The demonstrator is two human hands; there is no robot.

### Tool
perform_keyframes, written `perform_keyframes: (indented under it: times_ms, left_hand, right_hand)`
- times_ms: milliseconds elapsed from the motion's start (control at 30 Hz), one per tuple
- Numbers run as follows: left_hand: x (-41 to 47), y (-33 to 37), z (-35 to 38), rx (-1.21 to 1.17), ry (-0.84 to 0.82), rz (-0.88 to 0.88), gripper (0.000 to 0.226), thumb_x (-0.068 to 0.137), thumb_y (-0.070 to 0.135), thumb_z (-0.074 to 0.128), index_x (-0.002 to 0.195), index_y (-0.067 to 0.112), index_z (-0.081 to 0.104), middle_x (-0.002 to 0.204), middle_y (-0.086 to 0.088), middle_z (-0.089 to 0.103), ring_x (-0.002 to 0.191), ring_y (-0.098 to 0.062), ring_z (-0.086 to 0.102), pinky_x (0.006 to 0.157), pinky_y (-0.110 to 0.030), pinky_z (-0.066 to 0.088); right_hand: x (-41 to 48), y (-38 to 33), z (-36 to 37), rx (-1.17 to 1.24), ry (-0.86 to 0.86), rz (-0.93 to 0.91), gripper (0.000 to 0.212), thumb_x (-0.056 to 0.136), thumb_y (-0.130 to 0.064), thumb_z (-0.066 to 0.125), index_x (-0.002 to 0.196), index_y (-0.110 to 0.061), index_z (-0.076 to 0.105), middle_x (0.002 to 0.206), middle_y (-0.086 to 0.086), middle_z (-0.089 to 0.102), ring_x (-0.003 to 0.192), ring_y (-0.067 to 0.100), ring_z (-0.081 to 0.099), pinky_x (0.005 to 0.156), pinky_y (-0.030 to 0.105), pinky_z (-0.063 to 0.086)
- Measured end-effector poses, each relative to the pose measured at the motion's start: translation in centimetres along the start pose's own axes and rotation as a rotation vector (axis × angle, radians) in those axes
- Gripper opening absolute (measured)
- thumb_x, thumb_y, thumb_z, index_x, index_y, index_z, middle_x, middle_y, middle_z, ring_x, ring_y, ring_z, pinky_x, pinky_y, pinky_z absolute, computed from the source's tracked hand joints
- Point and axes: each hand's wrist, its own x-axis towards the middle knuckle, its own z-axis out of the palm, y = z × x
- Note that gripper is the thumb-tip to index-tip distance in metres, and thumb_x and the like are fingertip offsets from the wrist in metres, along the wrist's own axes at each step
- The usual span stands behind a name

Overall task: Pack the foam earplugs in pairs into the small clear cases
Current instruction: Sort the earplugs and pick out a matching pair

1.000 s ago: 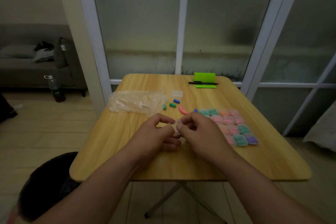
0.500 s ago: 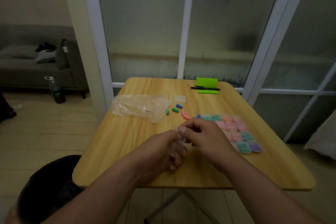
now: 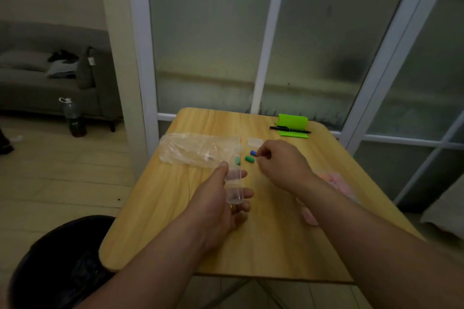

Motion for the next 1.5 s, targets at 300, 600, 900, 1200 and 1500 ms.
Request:
perform_keyframes:
  times_ms: [300,600,900,1200,1500]
  left_hand:
    - [0.9,0.9,-0.6,-0.11,0.0,-0.029,0.052,0.107,0.049,0.04,0.127,0.009,0.067,0.098,-0.017,0.068,0.067,-0.023,0.061,0.059,-0.031,0.054]
    - [1.3,1.1,-1.0,-0.107,0.017,-0.065,0.053,0.108,0.048,0.039,0.121,0.006,0.068,0.092,-0.015,0.068,0.073,-0.025,0.065,0.065,-0.034,0.06]
    - [1.8,0.2,0.2,-0.111,-0.045,-0.082,0.057,0.107,0.046,0.038,0.14,0.005,0.059,0.108,-0.017,0.074,0.082,-0.022,0.063,0.069,-0.033,0.055]
    - [1.4,-1.2,0.7,-0.099,-0.086,-0.097,0.056,0.107,0.048,0.041,0.141,0.007,0.057,0.137,-0.025,0.065,0.129,-0.033,0.064,0.107,-0.048,0.052]
    - [2.2,-1.3,0.1,-0.13,-0.093,-0.093,0.06,0.104,0.046,0.043,0.146,0.006,0.056,0.15,-0.025,0.053,0.128,-0.032,0.056,0.119,-0.051,0.037]
  right_hand:
    - [3.8,-0.6,2.9,-0.286,-0.042,0.0,0.02,0.098,-0.034,0.063,0.107,-0.026,0.079,0.11,0.001,0.071,0.1,0.027,0.067,0.086,0.042,0.058]
    - [0.7,-1.0,1.2,0.046,0.074,0.026,0.005,0.097,-0.026,0.07,0.102,-0.025,0.073,0.099,-0.009,0.071,0.091,0.014,0.064,0.071,0.029,0.045]
    - [-9.2,-3.0,-2.9,0.349,0.01,-0.114,0.009,0.095,-0.022,0.074,0.099,-0.03,0.073,0.092,-0.017,0.068,0.09,-0.002,0.062,0.073,0.011,0.046]
    - [-10.9,-2.3,-2.5,0.142,-0.05,-0.234,0.013,0.093,-0.033,0.076,0.106,-0.031,0.077,0.101,-0.012,0.052,0.097,0.005,0.05,0.082,0.028,0.047]
    - [-10.9,-2.6,-2.4,0.065,-0.073,-0.282,0.016,0.097,-0.038,0.07,0.11,-0.033,0.077,0.106,-0.01,0.051,0.099,0.006,0.048,0.085,0.031,0.049]
